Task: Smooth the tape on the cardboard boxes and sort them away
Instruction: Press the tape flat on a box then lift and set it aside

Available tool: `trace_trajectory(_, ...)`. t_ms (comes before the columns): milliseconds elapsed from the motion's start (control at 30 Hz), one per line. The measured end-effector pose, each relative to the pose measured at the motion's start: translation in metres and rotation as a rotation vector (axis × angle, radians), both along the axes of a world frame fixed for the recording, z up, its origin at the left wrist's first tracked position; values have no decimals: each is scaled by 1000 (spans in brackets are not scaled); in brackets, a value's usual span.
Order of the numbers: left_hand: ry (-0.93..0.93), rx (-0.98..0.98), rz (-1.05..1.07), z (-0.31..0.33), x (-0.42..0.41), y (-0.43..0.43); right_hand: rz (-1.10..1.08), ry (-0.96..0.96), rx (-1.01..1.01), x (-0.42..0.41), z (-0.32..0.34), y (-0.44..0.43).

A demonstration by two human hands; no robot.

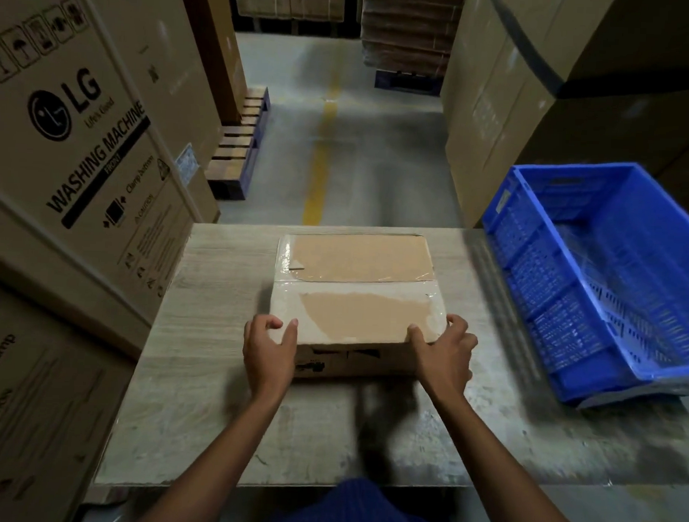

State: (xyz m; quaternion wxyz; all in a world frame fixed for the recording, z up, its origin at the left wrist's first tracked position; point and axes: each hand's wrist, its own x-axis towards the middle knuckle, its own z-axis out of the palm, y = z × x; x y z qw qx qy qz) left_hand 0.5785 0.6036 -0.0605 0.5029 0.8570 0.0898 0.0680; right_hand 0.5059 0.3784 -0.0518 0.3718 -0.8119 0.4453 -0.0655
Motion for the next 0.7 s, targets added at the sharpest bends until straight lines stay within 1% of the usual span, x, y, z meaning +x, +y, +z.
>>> trace_trajectory(67, -27, 108, -78, -5, -5, 8, 71, 56, -124, -8, -1, 6)
trace_trajectory(100, -78, 186, -126, -8, -7, 11, 130, 60, -211, -13, -3, 11)
trace_trajectory(167, -221, 324, -248, -16, -8, 14, 286, 13, -389, -16, -11, 19)
trace_trajectory(233, -289, 403, -361, -22, -9, 13, 420, -25, -520, -14, -18, 23)
trace_trajectory(367, -232, 581, -476, -32, -10, 12, 510, 79, -595, -12, -29, 25)
trace_trajectory(467, -189, 616, -472, -31, -8, 10, 548, 114, -678, -14, -32, 24)
trace_trajectory(567, -186, 772, -452, -19, -3, 2, 552, 192, -735, 0, -16, 15)
trace_trajectory(633, -175, 826, -428, -9, 8, -6, 560, 216, -731, 15, -7, 8)
trace_trajectory(700, -149, 819, -460, -4, 21, -14, 636, 219, -702, 26, -9, 3)
